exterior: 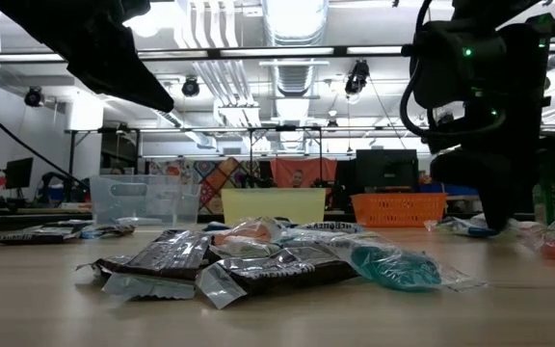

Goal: Sort candy
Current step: Put the green gummy into the yellow bin

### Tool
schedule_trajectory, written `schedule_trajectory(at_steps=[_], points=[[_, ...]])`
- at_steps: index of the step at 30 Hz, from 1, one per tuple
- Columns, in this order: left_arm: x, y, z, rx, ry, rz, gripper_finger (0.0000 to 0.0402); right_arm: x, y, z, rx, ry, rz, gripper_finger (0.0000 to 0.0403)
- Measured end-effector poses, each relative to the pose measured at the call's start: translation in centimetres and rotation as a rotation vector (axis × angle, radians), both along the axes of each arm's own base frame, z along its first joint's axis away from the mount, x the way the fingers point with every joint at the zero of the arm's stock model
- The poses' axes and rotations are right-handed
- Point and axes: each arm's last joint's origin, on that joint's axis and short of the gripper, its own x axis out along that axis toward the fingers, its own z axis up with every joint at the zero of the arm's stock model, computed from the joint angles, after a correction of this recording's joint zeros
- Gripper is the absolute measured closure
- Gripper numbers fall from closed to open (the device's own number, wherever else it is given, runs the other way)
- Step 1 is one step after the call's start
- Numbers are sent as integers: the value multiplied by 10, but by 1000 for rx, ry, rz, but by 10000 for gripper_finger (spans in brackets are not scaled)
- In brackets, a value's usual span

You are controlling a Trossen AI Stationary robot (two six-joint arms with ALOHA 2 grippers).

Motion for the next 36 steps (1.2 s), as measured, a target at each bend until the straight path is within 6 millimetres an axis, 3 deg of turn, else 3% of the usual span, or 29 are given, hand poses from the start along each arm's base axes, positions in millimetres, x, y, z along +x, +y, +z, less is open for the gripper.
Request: schedule_trajectory(at_steps=[8, 18, 29, 36], points=[[0, 0, 0, 0, 0, 0, 308, -1, 0, 15, 12, -46, 24, 393], [1, 0, 1, -7, -15, 0, 308, 6, -3, 59, -100, -239, 196, 394], [3, -1, 3, -18, -42, -2, 308, 61, -31, 102, -400, -674, 598, 394], [3, -1, 3, -22, -45, -2, 308, 92, -74, 99, -633, -718, 649, 394]])
